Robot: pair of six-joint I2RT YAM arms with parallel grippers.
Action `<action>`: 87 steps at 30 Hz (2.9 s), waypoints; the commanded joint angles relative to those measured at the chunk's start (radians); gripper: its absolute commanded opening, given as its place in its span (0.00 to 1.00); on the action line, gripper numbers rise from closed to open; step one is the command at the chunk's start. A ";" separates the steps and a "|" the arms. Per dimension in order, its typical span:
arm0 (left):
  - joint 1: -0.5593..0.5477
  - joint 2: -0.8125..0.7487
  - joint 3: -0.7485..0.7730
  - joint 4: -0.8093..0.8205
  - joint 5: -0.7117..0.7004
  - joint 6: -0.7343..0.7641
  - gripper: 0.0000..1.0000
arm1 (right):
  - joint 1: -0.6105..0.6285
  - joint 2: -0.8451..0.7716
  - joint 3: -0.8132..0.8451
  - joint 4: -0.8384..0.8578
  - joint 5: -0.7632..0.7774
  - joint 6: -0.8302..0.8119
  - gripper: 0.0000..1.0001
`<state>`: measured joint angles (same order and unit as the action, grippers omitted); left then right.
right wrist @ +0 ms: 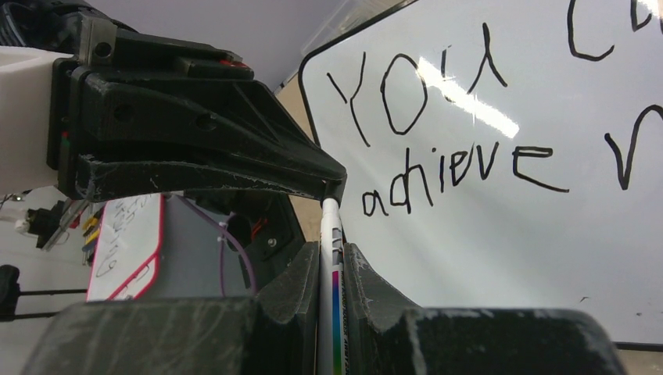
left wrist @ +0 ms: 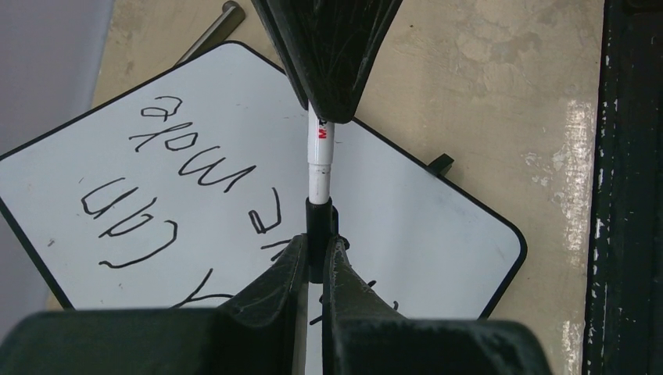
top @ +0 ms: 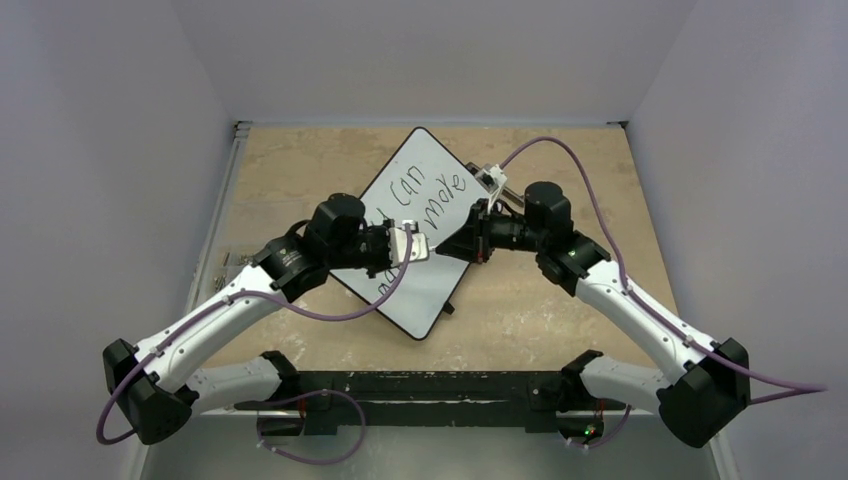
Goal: Write a sentence on the whiteboard
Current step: Insert the whiteboard marker without the cap into the pen cap, then put down the whiteboard marker at the center of the board.
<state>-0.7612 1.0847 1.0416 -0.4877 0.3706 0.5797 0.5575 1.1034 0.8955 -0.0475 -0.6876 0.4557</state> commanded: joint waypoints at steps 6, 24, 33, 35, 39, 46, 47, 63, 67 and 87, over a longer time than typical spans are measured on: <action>-0.050 0.027 0.053 0.009 -0.003 0.014 0.00 | 0.049 0.059 0.080 -0.118 0.048 -0.121 0.00; -0.121 0.082 0.072 0.041 -0.127 -0.014 0.00 | 0.166 0.131 0.072 -0.009 0.149 0.035 0.00; -0.196 0.032 0.040 0.115 -0.307 0.007 0.00 | 0.203 0.153 0.074 0.020 0.195 0.189 0.00; -0.213 0.014 0.022 0.143 -0.339 0.018 0.00 | 0.214 0.167 0.084 0.013 0.206 0.219 0.00; -0.233 -0.010 0.011 0.169 -0.367 0.020 0.00 | 0.235 0.201 0.098 0.009 0.216 0.262 0.00; -0.268 -0.067 -0.029 0.230 -0.403 0.034 0.00 | 0.260 0.253 0.134 0.008 0.234 0.309 0.00; -0.277 -0.084 -0.040 0.247 -0.408 0.042 0.00 | 0.262 0.259 0.143 0.006 0.239 0.317 0.00; -0.309 -0.114 -0.071 0.277 -0.456 0.068 0.00 | 0.275 0.283 0.211 -0.001 0.270 0.301 0.00; -0.309 -0.114 -0.068 0.263 -0.451 0.062 0.06 | 0.275 0.272 0.229 -0.026 0.302 0.274 0.00; -0.309 -0.117 -0.078 0.260 -0.504 0.059 0.80 | 0.273 0.136 0.280 -0.218 0.618 0.103 0.00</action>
<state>-1.0637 0.9833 0.9394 -0.2924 -0.1200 0.6434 0.8303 1.2797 1.1213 -0.2314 -0.1936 0.6243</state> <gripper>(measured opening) 0.775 0.102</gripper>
